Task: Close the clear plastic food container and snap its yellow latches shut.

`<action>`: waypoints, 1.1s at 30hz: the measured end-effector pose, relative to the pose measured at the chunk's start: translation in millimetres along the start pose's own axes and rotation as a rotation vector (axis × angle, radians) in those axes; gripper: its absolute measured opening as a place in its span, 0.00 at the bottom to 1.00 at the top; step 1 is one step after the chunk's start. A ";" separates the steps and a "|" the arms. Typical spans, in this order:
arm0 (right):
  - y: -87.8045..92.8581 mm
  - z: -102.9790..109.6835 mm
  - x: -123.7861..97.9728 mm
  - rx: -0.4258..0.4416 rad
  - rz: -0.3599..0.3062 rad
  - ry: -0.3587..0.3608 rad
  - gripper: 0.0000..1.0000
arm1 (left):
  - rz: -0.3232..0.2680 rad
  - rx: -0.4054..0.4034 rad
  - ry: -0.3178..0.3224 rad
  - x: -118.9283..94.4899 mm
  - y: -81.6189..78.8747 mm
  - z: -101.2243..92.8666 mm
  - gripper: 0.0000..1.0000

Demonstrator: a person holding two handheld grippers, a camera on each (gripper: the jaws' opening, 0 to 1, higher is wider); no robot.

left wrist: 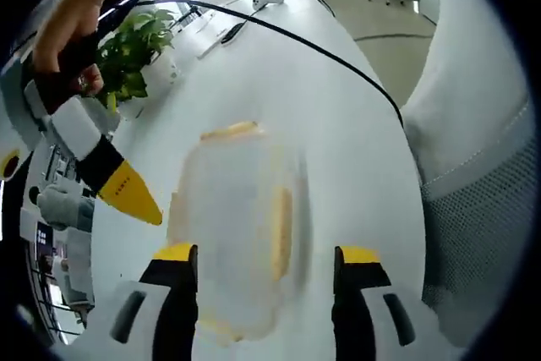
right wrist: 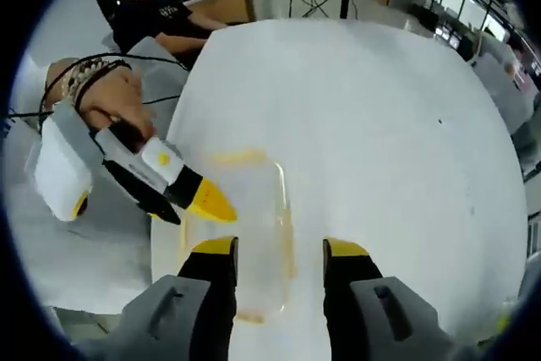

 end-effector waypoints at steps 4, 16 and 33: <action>21.4 6.8 -1.6 -0.030 0.002 0.021 0.48 | -0.092 -0.143 0.091 -12.6 -4.5 7.8 0.77; 79.0 31.1 21.4 -0.099 0.190 0.038 0.65 | -0.022 -0.118 0.090 -8.5 26.4 59.2 0.85; 67.4 49.3 42.2 -0.119 0.190 0.029 0.69 | 0.070 -0.007 0.296 24.3 29.5 41.2 0.89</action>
Point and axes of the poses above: the point that each gripper's makers call its tool centre point, and the gripper's own axes: x roughly forward along the fingers, z roughly to its left, y roughly out of its underside, the point moved 2 cm from there along -x, roughly backward along the fingers, and after that the axes turned 12 degrees about z, right-handed, at the moved point
